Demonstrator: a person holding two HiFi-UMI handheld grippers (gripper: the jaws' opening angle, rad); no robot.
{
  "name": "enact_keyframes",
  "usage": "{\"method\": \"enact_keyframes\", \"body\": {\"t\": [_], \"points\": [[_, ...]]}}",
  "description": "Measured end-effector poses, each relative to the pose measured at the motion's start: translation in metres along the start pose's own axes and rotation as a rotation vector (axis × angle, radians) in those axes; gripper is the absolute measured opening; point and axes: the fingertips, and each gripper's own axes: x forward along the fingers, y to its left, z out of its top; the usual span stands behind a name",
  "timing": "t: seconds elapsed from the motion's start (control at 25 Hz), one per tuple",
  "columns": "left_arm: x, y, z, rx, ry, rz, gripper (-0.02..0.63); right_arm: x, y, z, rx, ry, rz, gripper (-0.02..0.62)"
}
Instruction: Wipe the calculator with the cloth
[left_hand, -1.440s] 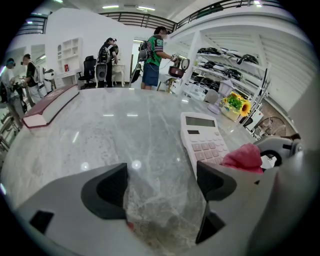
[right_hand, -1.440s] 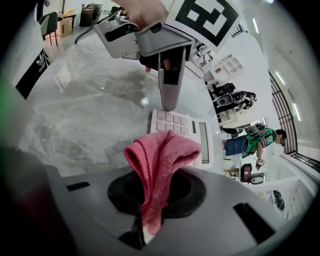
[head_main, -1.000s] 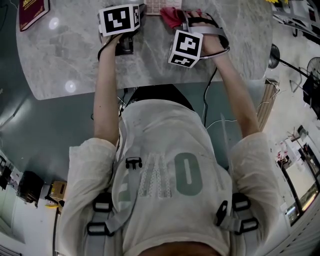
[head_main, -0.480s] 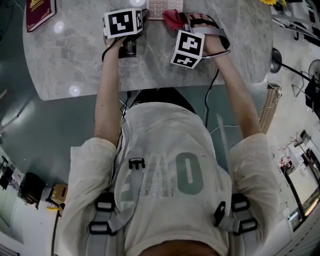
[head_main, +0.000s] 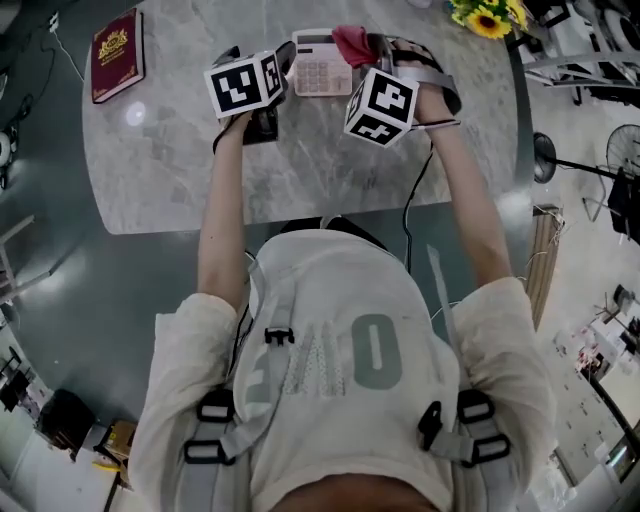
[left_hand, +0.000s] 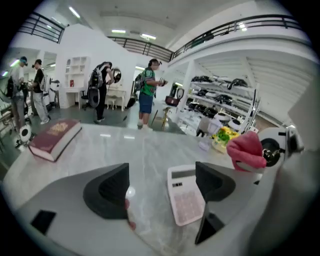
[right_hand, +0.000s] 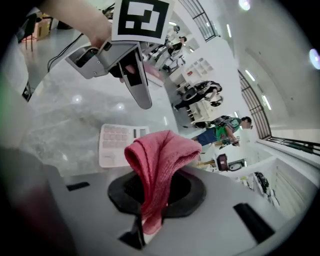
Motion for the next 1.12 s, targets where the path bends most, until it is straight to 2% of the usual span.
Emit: {"method": "enact_keyframes", "body": {"t": [0.24, 0.4, 0.52, 0.64, 0.76, 0.92, 1.12], "points": [[-0.090, -0.045, 0.112, 0.071, -0.332, -0.109, 0.408, -0.086, -0.094, 0.018, 0.263, -0.139, -0.285, 0.052], [-0.160, -0.069, 0.154, 0.060, -0.563, -0.147, 0.325, -0.149, -0.131, 0.021, 0.506, -0.273, -0.432, 0.054], [-0.198, -0.076, 0.162, 0.077, -0.684, -0.109, 0.223, -0.188, -0.138, 0.023, 0.658, -0.375, -0.505, 0.054], [-0.226, -0.080, 0.153, 0.133, -0.750, -0.006, 0.116, -0.221, -0.132, 0.021, 0.785, -0.462, -0.553, 0.052], [-0.249, -0.081, 0.141, 0.185, -0.797, 0.069, 0.050, -0.246, -0.123, 0.017, 0.918, -0.547, -0.576, 0.052], [-0.260, -0.078, 0.118, 0.211, -0.808, 0.091, 0.028, -0.259, -0.102, 0.007, 1.082, -0.638, -0.554, 0.052], [-0.266, -0.077, 0.095, 0.193, -0.791, 0.080, 0.025, -0.259, -0.066, -0.007, 1.184, -0.664, -0.475, 0.052]]}}
